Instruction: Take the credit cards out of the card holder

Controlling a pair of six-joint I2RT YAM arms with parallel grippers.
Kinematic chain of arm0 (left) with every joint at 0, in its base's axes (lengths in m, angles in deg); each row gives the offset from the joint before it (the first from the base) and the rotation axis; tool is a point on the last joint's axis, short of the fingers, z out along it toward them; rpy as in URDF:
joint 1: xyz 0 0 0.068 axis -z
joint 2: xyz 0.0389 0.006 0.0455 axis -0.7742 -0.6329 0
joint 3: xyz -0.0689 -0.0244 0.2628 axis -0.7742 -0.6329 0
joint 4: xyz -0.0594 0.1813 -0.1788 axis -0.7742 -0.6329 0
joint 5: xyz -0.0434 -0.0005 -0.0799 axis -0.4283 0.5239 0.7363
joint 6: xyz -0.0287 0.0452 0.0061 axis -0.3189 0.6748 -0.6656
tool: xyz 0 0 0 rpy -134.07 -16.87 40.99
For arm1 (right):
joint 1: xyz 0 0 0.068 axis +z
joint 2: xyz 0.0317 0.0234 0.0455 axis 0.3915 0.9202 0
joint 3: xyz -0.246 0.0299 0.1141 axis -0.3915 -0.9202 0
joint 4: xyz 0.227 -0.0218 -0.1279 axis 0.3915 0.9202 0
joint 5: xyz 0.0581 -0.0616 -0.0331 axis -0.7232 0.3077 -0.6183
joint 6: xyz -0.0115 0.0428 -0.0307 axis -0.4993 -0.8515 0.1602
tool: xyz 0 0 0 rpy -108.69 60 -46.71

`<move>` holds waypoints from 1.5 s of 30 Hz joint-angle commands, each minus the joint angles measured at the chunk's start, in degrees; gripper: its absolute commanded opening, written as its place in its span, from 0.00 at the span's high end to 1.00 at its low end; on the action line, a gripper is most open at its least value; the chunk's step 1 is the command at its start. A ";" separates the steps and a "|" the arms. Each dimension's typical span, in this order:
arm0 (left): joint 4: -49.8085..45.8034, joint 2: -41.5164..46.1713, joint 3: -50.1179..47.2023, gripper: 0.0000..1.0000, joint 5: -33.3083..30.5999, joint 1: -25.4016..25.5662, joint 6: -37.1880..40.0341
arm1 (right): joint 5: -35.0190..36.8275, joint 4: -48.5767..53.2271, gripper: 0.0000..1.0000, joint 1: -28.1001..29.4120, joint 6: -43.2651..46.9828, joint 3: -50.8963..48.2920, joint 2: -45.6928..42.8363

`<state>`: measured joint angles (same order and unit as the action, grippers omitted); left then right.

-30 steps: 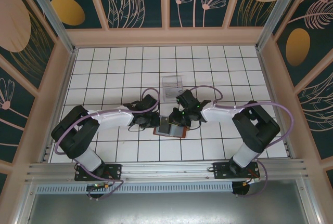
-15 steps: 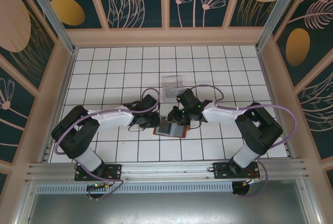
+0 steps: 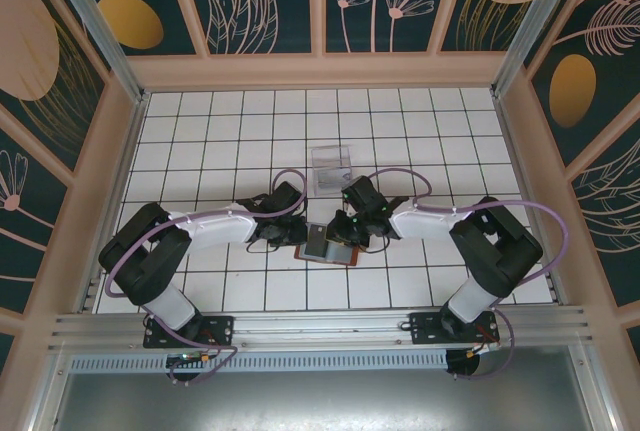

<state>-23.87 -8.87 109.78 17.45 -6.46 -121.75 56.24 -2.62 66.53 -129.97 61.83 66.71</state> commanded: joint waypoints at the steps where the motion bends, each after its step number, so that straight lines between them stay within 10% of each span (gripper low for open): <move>1: -5.79 -3.27 -1.37 0.85 -1.44 0.11 1.02 | 0.47 -1.74 0.82 -0.33 -0.58 -0.97 1.16; 45: -7.02 -3.63 -0.88 0.86 -1.45 0.21 1.44 | 0.18 -2.65 0.90 -3.85 0.00 -6.02 -5.57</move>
<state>-24.75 -9.39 110.52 17.65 -6.46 -121.58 55.84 -6.76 63.12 -131.22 56.21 63.06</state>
